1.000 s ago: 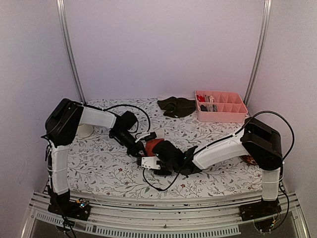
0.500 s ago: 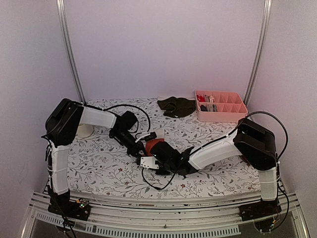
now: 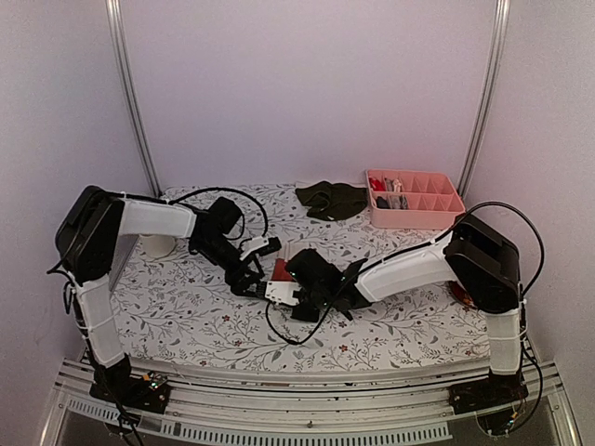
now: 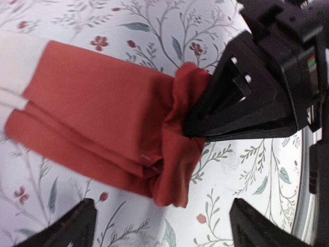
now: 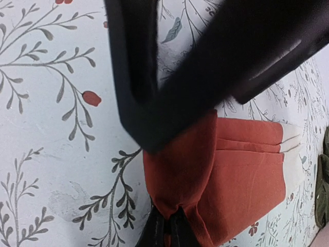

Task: Roll the underwear
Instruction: Roll the underwear at the center of the board.

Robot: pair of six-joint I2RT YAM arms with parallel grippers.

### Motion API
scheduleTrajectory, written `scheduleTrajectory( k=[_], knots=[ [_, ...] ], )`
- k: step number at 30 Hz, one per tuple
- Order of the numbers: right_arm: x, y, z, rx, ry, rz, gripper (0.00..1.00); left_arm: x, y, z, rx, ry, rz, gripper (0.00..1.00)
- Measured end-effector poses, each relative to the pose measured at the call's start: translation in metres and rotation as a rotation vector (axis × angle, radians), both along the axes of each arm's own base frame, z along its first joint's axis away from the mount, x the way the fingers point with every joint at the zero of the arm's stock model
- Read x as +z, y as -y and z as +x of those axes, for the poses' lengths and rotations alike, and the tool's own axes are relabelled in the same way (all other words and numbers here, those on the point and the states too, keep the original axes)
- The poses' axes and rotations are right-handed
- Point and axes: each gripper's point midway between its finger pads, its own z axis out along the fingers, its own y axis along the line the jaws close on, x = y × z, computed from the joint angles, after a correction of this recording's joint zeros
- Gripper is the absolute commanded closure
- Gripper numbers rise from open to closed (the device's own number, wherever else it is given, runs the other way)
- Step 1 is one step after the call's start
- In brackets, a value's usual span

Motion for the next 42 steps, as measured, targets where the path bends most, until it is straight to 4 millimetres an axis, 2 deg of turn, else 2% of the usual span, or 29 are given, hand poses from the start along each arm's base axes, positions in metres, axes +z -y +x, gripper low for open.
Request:
scheduleTrajectory(
  k=[4,7,10,15,19,21,25,30,36,42],
  knots=[
    [0.001,-0.002,-0.006,-0.003,-0.108,0.033,0.96,0.026,-0.016,0.009,0.044,0.109,-0.009,0.02],
    [0.002,0.0,-0.007,-0.02,-0.18,0.047,0.97,0.037,-0.024,0.006,0.054,0.185,-0.015,0.02],
    [0.003,0.002,-0.01,-0.035,-0.268,0.058,0.97,0.033,-0.036,0.001,0.057,0.278,0.0,0.02],
    [0.008,0.004,-0.017,-0.054,-0.437,0.101,0.97,0.011,-0.065,-0.022,0.02,0.458,0.039,0.03],
    [0.014,0.004,-0.02,-0.064,-0.574,0.143,0.96,0.005,-0.075,-0.037,-0.035,0.628,0.039,0.06],
    [0.013,0.003,-0.021,-0.066,-0.642,0.158,0.96,0.011,-0.07,-0.04,-0.074,0.718,0.025,0.07],
    [-0.001,0.001,-0.024,-0.076,-0.758,0.164,0.96,0.027,-0.047,-0.05,-0.162,0.885,-0.014,0.11],
    [0.0,-0.004,-0.025,-0.062,-0.83,0.182,0.96,0.035,-0.017,-0.067,-0.273,1.005,-0.041,0.16],
    [0.0,-0.005,-0.026,-0.054,-0.861,0.187,0.96,0.018,0.002,-0.064,-0.346,1.058,0.021,0.18],
    [0.0,-0.005,-0.026,-0.054,-0.866,0.186,0.96,0.0,0.014,-0.056,-0.399,1.102,0.094,0.24]
  ],
)
